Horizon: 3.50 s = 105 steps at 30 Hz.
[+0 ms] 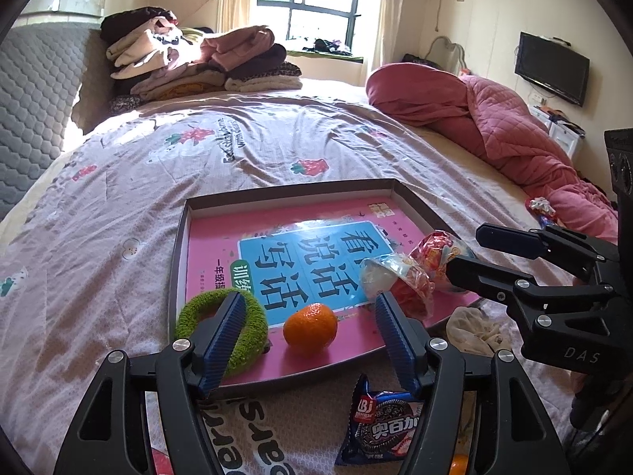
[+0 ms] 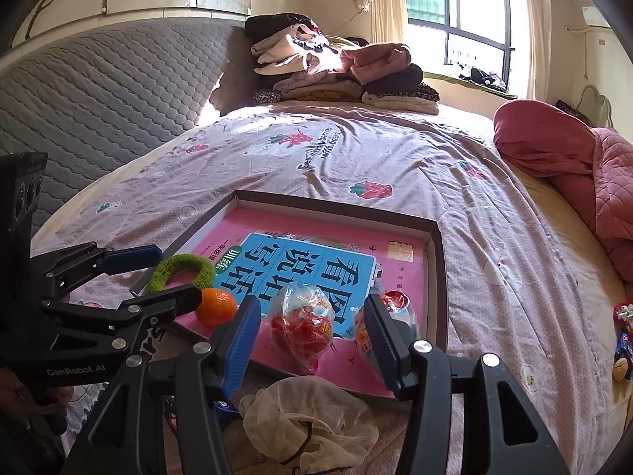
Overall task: Organize objects
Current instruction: 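Withdraw both tools from the tray toward the loose items on the sheet, then move the left tool toward a loose tangerine while the right tool approaches the walnut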
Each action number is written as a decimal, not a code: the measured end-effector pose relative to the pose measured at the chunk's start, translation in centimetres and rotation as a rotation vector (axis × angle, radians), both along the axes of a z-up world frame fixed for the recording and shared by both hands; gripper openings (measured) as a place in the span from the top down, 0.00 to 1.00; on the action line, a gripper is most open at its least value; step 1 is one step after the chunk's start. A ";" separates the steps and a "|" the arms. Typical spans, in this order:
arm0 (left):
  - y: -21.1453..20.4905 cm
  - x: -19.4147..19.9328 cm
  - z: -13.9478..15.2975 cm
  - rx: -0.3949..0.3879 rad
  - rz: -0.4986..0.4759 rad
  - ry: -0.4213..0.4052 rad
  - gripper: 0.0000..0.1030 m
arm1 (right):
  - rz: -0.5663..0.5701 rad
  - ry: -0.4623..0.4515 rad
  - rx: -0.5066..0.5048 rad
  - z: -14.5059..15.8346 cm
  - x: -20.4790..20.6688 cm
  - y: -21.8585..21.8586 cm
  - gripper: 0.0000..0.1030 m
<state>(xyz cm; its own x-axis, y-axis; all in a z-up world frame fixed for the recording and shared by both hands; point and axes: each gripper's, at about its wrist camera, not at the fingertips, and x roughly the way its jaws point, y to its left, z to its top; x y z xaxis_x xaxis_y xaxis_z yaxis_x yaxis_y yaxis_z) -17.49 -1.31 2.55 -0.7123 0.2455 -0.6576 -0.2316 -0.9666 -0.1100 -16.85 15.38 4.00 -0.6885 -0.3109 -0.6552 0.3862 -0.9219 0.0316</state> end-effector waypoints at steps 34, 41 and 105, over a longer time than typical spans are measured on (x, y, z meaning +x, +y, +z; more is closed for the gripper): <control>-0.7 6.6 3.7 0.014 0.067 0.109 0.32 | -0.014 0.093 -0.058 3.9 5.9 1.4 0.47; -0.1 8.2 3.2 0.012 0.060 0.101 0.31 | -0.012 0.098 -0.063 3.7 7.2 1.8 0.46; 3.7 14.5 0.2 -0.043 -0.012 -0.005 0.25 | 0.017 0.082 -0.059 1.5 13.4 3.8 0.43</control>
